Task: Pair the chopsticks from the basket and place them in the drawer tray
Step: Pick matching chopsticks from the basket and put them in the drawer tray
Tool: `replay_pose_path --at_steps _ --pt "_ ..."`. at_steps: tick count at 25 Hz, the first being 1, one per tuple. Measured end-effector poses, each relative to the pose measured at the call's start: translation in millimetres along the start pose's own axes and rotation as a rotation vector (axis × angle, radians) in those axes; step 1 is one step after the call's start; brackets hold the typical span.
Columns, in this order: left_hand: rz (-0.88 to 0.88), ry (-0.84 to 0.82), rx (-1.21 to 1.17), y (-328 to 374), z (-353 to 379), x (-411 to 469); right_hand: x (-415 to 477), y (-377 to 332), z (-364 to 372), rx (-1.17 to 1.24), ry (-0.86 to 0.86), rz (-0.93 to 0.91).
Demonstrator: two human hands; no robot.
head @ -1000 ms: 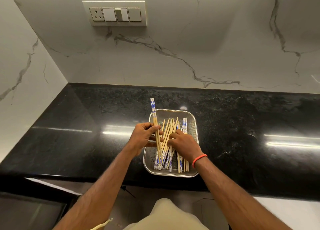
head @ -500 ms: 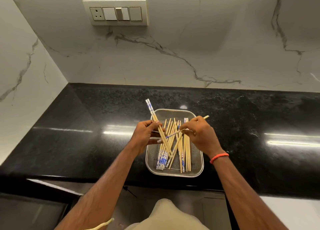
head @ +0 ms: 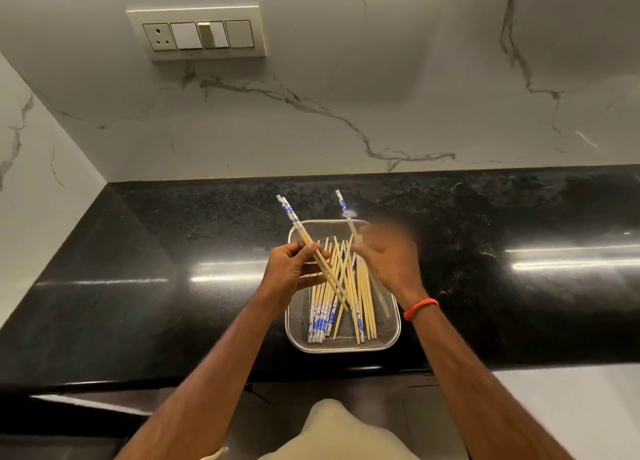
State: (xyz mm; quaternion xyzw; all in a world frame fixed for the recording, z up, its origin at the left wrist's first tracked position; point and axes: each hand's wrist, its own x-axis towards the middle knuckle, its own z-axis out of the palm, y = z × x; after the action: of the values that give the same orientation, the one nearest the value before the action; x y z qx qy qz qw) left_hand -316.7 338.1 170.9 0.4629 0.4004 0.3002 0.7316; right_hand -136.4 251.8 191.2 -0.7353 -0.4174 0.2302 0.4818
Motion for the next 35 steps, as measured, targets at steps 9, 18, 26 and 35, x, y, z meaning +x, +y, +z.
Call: replay_pose_path --at_steps 9,18,26,35 --pt "-0.071 -0.123 0.101 -9 19 -2 -33 -3 19 0.228 0.054 0.143" --pt "-0.218 -0.316 -0.031 -26 50 -16 -85 8 1 0.143 0.260 0.100" --pt "-0.327 -0.501 0.032 -53 99 -46 -149 23 -44 0.191 0.401 0.208" --pt "-0.434 -0.652 0.152 -92 155 -95 -215 51 -109 0.035 0.240 0.389"
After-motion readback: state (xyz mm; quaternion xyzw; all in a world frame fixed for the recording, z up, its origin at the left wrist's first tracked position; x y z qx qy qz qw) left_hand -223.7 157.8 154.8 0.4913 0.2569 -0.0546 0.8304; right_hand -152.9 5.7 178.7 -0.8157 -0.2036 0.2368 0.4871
